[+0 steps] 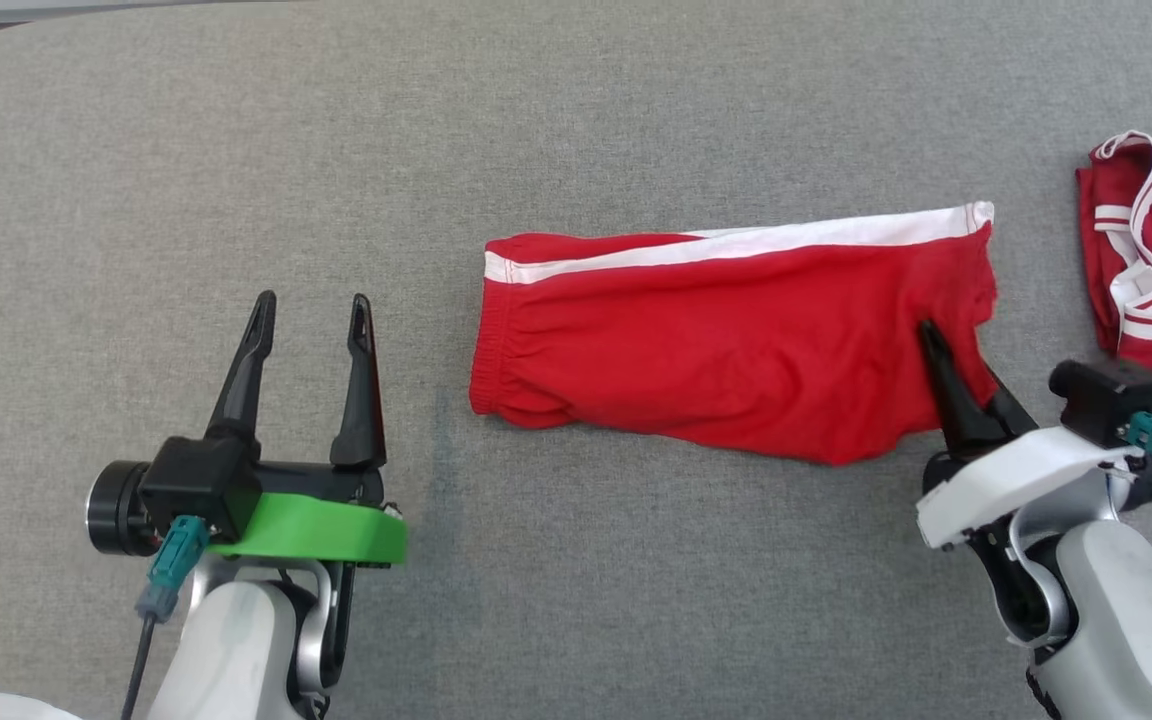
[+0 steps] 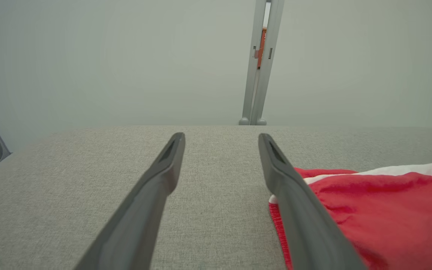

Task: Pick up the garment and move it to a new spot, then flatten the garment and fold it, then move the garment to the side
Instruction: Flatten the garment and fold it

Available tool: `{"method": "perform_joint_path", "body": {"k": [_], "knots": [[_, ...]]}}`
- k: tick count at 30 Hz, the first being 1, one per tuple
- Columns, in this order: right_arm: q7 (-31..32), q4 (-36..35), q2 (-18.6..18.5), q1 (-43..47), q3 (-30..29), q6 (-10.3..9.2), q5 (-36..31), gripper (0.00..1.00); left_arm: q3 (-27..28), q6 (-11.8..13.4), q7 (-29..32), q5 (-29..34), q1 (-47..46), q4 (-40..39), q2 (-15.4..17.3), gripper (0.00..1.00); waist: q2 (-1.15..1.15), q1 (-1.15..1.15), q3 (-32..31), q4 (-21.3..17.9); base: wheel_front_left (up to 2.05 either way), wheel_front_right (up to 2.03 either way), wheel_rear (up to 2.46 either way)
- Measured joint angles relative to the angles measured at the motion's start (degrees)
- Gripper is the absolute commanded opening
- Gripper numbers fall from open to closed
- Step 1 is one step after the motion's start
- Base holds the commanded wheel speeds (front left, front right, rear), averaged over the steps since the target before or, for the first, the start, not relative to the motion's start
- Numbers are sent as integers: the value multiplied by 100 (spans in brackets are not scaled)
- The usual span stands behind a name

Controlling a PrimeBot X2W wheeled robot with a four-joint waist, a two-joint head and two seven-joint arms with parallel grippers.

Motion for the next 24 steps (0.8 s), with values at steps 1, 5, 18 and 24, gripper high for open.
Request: {"method": "perform_joint_path", "body": {"k": [1,5,18,24], "knots": [[119,-152,7,-24,65,0,-105,0,-14,11,0,0,20,3,1,100,0,0,-23,18,0,0,0],[666,-713,54,-471,634,0,-410,0,-81,12,0,0,34,11,1,100,0,0,-71,125,0,0,0],[1096,244,847,-1634,2867,-1,23,35,-164,15,-33,-59,-32,115,-64,100,0,0,-38,575,0,0,0],[626,711,902,-1836,3105,-1,-66,100,-188,15,-49,-81,-45,163,-94,100,0,0,31,638,0,0,0]]}}
